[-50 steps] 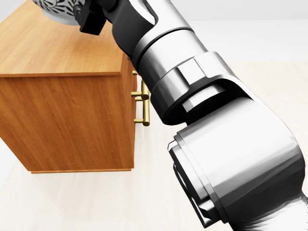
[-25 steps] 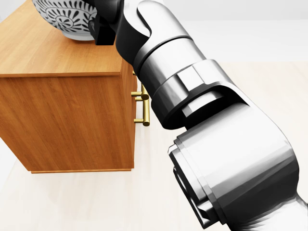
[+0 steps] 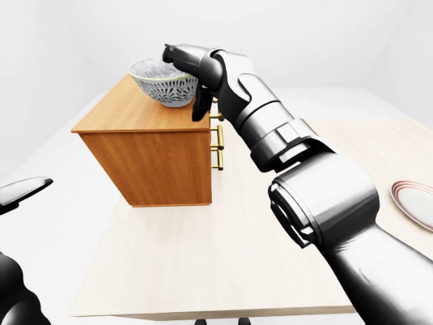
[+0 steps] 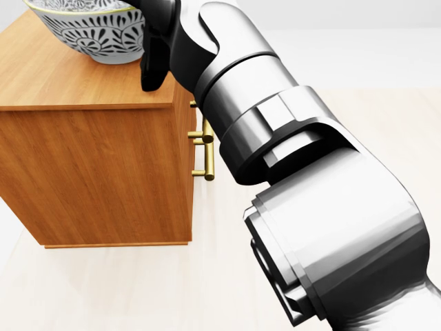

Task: Put the bowl on top of the cabinet.

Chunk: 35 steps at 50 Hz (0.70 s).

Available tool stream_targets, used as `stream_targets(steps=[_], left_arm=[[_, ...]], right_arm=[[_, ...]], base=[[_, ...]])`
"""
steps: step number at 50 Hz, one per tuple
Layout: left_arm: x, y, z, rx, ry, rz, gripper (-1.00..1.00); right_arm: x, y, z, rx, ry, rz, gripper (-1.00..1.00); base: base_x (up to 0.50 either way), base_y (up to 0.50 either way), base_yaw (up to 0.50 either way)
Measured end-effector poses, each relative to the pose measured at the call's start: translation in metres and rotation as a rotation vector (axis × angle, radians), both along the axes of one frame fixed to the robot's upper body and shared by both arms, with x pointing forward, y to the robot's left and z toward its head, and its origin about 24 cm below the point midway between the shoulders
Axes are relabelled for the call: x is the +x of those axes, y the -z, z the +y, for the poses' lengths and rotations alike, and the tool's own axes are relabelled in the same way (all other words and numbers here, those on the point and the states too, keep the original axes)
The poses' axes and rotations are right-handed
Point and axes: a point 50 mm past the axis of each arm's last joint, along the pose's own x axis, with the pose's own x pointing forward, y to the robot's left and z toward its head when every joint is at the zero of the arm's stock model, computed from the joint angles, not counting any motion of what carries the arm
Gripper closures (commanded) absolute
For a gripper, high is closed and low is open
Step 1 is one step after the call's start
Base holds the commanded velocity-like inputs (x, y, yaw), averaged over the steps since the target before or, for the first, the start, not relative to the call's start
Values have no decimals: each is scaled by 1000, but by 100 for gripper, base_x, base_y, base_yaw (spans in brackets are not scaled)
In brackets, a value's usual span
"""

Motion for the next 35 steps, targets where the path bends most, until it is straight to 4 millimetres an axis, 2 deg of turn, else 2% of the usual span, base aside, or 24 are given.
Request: stream_targets(steps=[7,13,20,28,35], left_arm=[[0,1,1,-1,-3,5,-100],[1,2,0,1,-3,10,-100],[1,3,0,3,-2,15,-100],[2,4,-1,6,-1,20,-100],[2,4,-2,9,0,22,-100]], right_arm=[[-1,-8,-1,-22,13,-39,-100],[-6,-26,1,-35,15,-96,-100],[-22,-65,8,-19,-1,-215,-100],[-58,-123,22,22,-50,-390,-100],[-63,-131,22,69,-65,-437,-100]], base=[[0,0,0],[0,0,0],[0,0,0],[0,0,0],[0,0,0]])
